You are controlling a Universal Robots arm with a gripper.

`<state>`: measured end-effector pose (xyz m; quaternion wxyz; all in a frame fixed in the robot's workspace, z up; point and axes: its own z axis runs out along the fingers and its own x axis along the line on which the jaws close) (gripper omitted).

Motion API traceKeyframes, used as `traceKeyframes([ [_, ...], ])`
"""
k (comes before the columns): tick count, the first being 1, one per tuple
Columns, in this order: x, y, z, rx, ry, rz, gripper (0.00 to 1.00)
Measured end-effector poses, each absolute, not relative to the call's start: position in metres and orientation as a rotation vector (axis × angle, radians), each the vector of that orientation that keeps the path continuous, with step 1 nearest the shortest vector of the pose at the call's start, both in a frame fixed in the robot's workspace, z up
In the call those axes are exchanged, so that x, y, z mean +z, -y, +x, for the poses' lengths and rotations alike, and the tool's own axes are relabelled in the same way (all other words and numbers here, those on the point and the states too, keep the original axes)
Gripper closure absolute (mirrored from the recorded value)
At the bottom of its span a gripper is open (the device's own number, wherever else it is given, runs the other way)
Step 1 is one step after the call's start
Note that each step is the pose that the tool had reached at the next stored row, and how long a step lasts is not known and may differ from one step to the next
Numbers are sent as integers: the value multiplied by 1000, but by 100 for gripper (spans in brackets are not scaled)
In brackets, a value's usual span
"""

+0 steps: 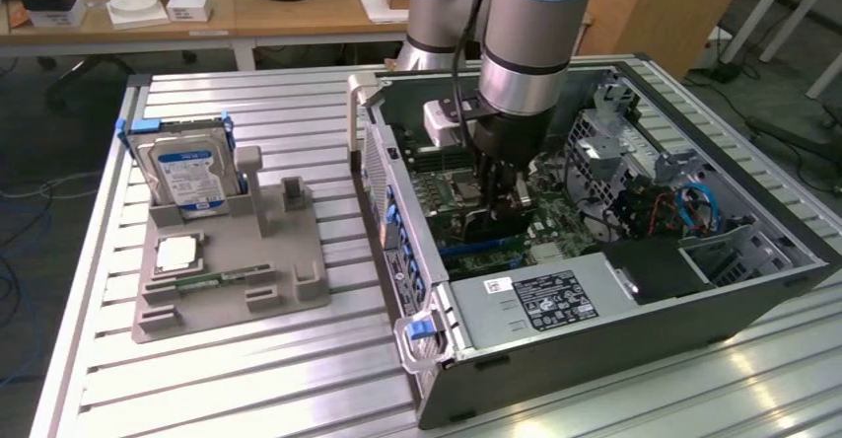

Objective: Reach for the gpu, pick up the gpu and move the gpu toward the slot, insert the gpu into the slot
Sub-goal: 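Insert the gpu into the slot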

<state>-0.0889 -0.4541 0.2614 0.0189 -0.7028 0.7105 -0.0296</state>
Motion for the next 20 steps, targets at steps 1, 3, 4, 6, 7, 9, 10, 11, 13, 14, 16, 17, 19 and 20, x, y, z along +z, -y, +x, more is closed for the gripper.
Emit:
traceKeyframes([
  [1, 261, 454, -89, -86, -2203, -2179, 74],
  [3, 261, 455, -89, -75, -2199, -2174, 74],
  [4, 261, 455, -89, -72, -2198, -2173, 74],
  [6, 261, 459, -89, -70, -2197, -2172, 74],
  [7, 261, 460, -89, -69, -2197, -2171, 74],
  [9, 261, 460, -89, -69, -2197, -2171, 74],
  [10, 261, 460, -89, -69, -2197, -2171, 74],
  [11, 261, 460, -89, -69, -2197, -2171, 74],
  [13, 261, 460, -89, -69, -2197, -2171, 74],
  [14, 261, 460, -91, -69, -2196, -2171, 74],
  [16, 261, 460, -93, -69, -2196, -2171, 74],
  [17, 261, 460, -93, -69, -2196, -2171, 74],
  [19, 261, 460, -94, -69, -2196, -2171, 74],
  [20, 261, 460, -94, -69, -2196, -2171, 74],
])
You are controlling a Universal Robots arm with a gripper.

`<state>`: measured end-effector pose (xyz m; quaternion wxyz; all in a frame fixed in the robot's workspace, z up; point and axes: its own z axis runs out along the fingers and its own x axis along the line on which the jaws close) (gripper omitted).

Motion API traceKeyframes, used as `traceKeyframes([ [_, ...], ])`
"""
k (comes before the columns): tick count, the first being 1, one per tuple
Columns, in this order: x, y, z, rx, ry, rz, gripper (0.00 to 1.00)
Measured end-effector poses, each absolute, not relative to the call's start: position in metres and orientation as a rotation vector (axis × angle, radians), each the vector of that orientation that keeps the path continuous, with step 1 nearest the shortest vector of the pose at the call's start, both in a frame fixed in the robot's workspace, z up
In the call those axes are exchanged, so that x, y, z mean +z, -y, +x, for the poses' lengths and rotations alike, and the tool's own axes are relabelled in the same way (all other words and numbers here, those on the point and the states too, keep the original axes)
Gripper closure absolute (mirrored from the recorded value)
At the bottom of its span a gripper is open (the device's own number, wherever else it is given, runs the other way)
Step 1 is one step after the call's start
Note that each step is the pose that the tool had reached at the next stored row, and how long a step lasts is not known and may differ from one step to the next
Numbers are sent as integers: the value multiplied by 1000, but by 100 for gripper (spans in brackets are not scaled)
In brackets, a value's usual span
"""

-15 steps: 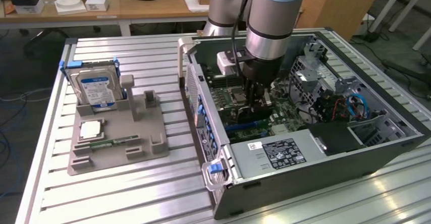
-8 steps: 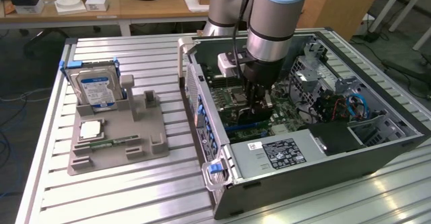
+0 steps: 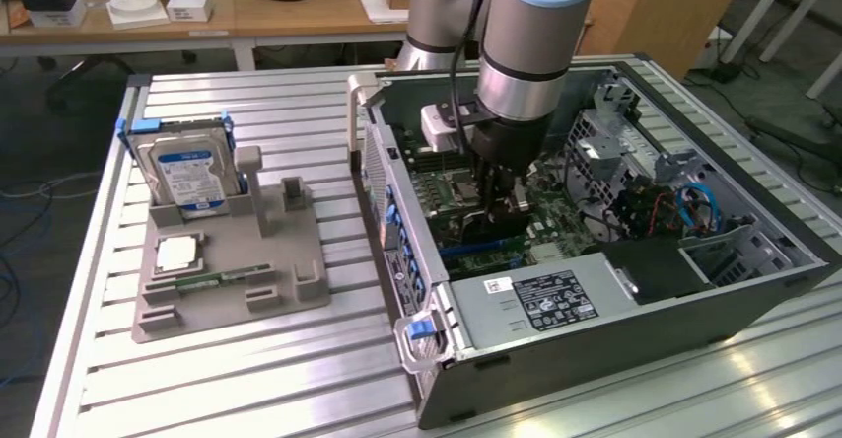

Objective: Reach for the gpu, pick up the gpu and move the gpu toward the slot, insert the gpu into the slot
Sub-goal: 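Insert the gpu into the slot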

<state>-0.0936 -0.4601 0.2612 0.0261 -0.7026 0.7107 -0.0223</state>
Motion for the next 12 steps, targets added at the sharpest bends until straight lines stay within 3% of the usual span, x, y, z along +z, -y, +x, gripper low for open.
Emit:
traceKeyframes([
  [12, 255, 460, -94, -61, -2193, -2168, 74],
])
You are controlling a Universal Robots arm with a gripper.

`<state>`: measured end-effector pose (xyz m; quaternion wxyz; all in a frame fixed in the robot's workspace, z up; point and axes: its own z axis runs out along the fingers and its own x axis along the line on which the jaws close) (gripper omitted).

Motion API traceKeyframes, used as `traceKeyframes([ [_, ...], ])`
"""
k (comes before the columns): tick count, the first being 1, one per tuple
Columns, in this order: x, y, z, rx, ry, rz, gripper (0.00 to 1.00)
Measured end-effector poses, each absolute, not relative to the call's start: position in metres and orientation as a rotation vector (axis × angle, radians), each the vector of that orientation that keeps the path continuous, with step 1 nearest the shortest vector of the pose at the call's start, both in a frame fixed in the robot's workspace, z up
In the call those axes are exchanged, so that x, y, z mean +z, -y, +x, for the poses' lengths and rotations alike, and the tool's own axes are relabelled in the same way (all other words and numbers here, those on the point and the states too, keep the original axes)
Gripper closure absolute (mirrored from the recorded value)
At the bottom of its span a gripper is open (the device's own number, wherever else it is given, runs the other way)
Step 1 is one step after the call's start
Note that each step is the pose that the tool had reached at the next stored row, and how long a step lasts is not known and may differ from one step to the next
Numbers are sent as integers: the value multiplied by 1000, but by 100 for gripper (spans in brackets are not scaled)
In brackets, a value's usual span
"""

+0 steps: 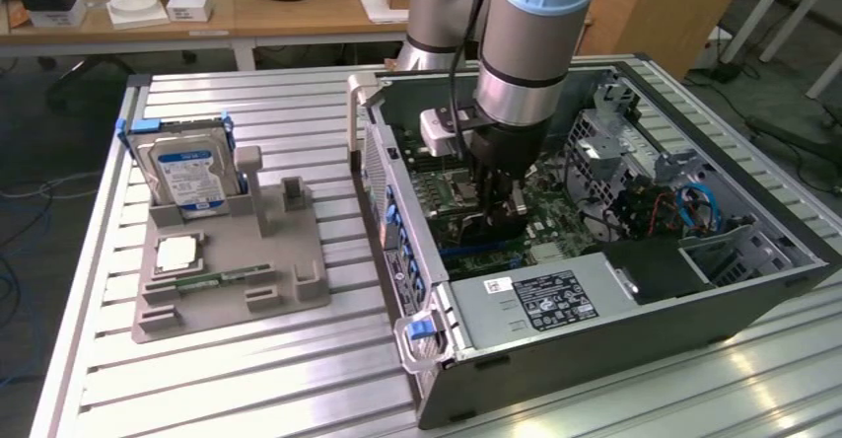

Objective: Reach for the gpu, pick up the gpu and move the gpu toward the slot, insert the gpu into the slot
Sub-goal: 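Insert the gpu into the slot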

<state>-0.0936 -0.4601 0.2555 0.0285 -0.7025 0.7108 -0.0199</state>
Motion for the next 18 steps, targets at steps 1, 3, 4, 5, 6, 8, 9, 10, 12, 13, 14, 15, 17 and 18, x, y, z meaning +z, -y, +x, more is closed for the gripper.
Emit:
traceKeyframes([
  [1, 255, 460, -94, -60, -2193, -2167, 74],
  [3, 254, 460, -94, -58, -2192, -2166, 74],
  [4, 252, 460, -94, -58, -2192, -2166, 74],
  [5, 252, 460, -94, -57, -2192, -2166, 74],
  [6, 252, 460, -94, -56, -2191, -2165, 74],
  [8, 252, 460, -94, -54, -2191, -2165, 74],
  [9, 252, 460, -94, -54, -2190, -2164, 74],
  [10, 252, 460, -94, -53, -2190, -2164, 74],
  [12, 252, 460, -94, -53, -2190, -2164, 74],
  [13, 252, 460, -94, -53, -2190, -2164, 74],
  [14, 252, 460, -94, -53, -2190, -2164, 74],
  [15, 251, 460, -94, -53, -2190, -2164, 74],
  [17, 249, 460, -94, -53, -2190, -2164, 74],
  [18, 248, 460, -94, -52, -2190, -2164, 74],
])
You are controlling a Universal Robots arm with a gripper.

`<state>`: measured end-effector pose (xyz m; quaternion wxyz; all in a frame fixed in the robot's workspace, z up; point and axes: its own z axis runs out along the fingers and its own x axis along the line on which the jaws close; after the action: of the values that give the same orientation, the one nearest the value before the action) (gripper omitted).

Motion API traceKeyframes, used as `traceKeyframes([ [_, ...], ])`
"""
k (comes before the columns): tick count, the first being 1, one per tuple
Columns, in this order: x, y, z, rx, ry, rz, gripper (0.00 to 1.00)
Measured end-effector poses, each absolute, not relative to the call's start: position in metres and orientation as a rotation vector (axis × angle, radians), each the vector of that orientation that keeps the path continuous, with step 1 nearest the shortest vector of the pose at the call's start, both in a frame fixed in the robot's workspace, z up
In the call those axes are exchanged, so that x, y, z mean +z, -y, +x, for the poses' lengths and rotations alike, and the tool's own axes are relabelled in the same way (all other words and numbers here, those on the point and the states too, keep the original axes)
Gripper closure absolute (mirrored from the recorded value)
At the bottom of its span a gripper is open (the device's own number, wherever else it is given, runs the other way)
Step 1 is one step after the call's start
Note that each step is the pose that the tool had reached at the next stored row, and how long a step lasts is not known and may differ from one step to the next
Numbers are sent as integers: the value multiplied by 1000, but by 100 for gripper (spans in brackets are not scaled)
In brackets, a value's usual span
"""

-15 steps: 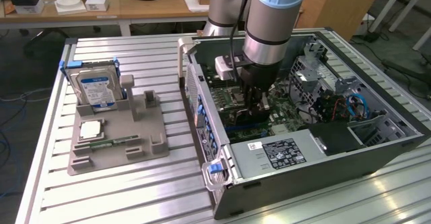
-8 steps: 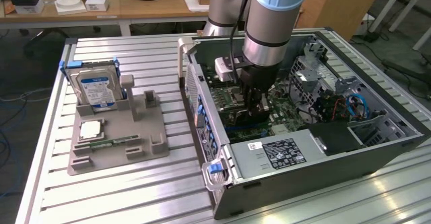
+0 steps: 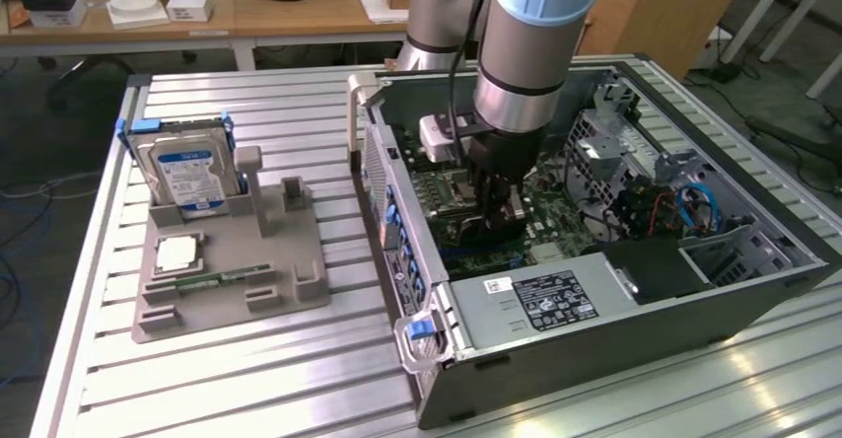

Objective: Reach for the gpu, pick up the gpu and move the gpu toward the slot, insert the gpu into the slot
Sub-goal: 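Insert the gpu into the slot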

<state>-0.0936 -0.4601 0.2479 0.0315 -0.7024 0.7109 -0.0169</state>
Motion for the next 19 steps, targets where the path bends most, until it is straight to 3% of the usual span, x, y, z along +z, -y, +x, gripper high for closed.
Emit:
traceKeyframes([
  [19, 241, 460, -94, -52, -2190, -2163, 74],
])
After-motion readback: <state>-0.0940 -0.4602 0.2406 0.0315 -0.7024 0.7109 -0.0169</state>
